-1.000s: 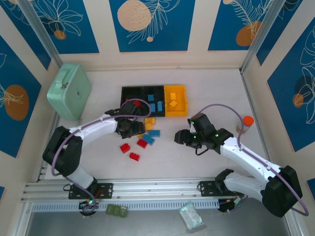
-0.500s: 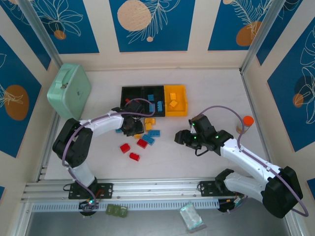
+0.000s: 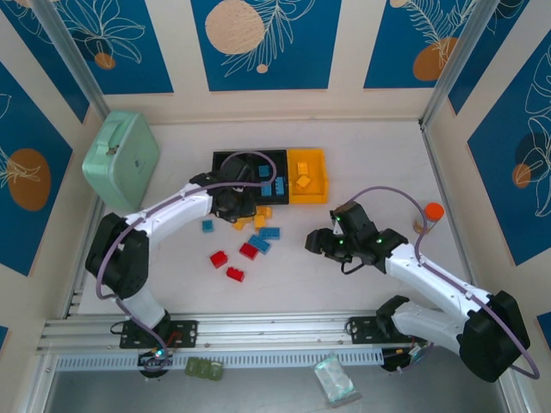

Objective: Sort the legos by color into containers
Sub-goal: Pick up the lego from the center of the table, then place the lego in the container.

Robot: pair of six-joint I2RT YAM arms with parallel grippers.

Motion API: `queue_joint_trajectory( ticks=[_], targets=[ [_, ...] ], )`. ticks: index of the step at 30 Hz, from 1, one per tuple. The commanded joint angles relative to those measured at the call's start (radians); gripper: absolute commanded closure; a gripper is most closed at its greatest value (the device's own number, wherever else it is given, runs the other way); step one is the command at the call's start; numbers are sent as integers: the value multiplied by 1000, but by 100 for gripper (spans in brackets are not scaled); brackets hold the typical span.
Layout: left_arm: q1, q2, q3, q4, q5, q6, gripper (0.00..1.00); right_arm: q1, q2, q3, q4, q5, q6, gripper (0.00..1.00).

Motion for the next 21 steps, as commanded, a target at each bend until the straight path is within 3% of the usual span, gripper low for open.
queue_joint_trajectory(
  ticks=[1,21],
  targets=[
    [-31,39,105,-49,26,41,69,-8,-50,-17,0,-6,12,43],
    [-144,672,1037,-296,56,120,68,-244,-409,-166,-230,-11,75,43]
  ],
)
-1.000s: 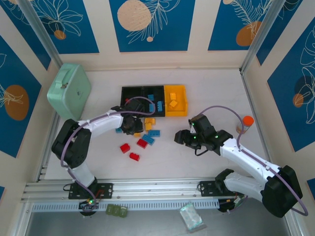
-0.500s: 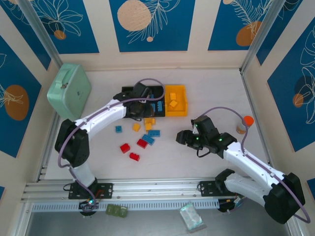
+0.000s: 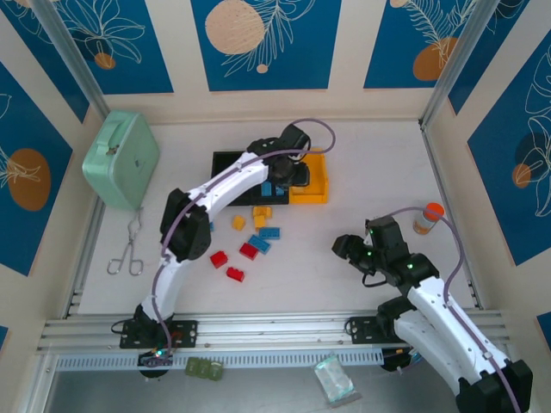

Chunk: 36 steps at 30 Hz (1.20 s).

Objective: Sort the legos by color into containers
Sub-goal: Place the lego in the container.

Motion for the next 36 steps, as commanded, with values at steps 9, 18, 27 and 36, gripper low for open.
queue_joint_trajectory(
  ticks=[9,18,27,36],
  targets=[
    [-11,262,379,-85,78,-2,67,-49,-67,-50,-71,-45,18,43],
    [-13,318,381,-20,98,-21,66,-79,-75,-51,-73,-68,-3,43],
    [-16,299,380,-24,88,-21,48,-92,-91,-56,-72,-83,-4,43],
    [-46,97,243,-21,71,34,48,-82,-86,-34,-53,-102,-22,42]
  ],
)
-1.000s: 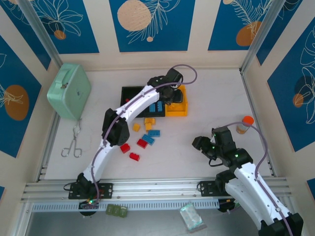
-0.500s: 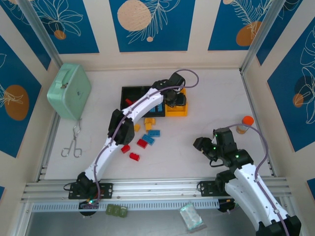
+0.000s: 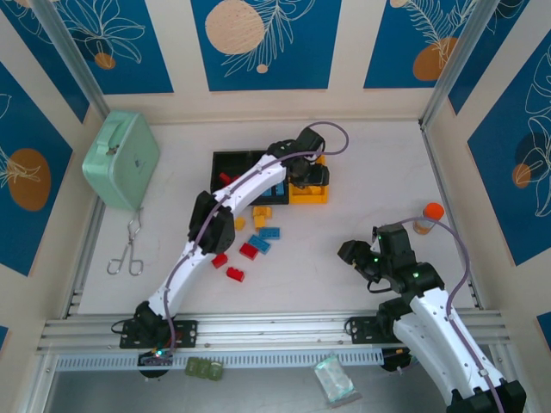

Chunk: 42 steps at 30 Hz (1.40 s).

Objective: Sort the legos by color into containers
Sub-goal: Place the lego in the container, then pick up the lego from the center of the table.

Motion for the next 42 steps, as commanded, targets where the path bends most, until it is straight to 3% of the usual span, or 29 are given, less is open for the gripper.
queue_joint_trajectory(
  ticks=[1,5,12,18,27,35,39,42],
  targets=[
    [-31,-194,-104,13,-6,47,48,11,-2,13,7,-35,-27,42],
    [-33,-391,-395,110,3,63,47,55,31,35,35,-26,-35,40],
    [-32,-709,-880,223,-24,88,44,216,177,91,148,42,-45,37],
    [-23,-849,-1135,210,-115,54,41,296,320,138,216,72,-51,37],
    [3,-778,-1220,254,-263,-29,41,348,393,162,232,96,-58,37],
    [25,-669,-1182,299,-275,-59,40,358,367,126,233,111,-33,37],
    [27,-626,-1164,302,-286,-62,43,357,361,128,225,120,-36,37],
    [29,-600,-1153,302,-288,-61,52,352,358,128,223,120,-41,37]
  ],
)
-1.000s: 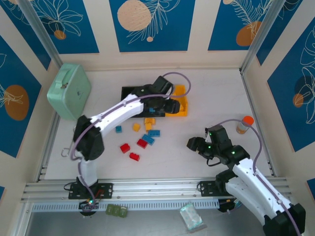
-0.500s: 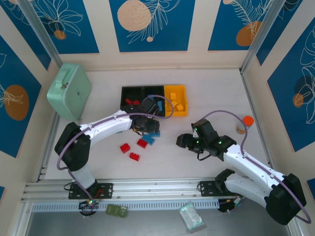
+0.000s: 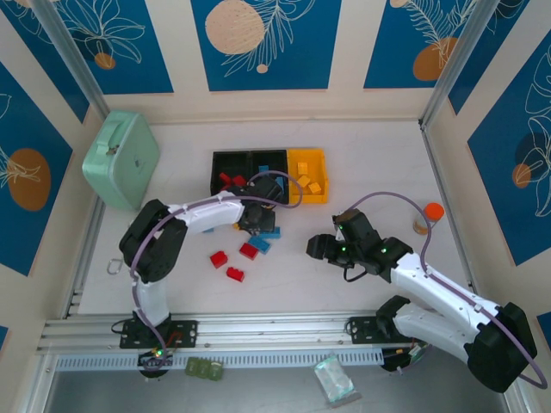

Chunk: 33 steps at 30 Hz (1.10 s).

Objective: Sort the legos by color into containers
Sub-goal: Pick up the lego from the center of the table, then place the lego in the container.

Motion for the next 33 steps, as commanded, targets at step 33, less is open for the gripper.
queue_joint_trajectory(
  ticks=[33],
  targets=[
    [-18,44,410,-156,193,71,72,-97,-104,-31,-34,11,-10,37]
  ],
)
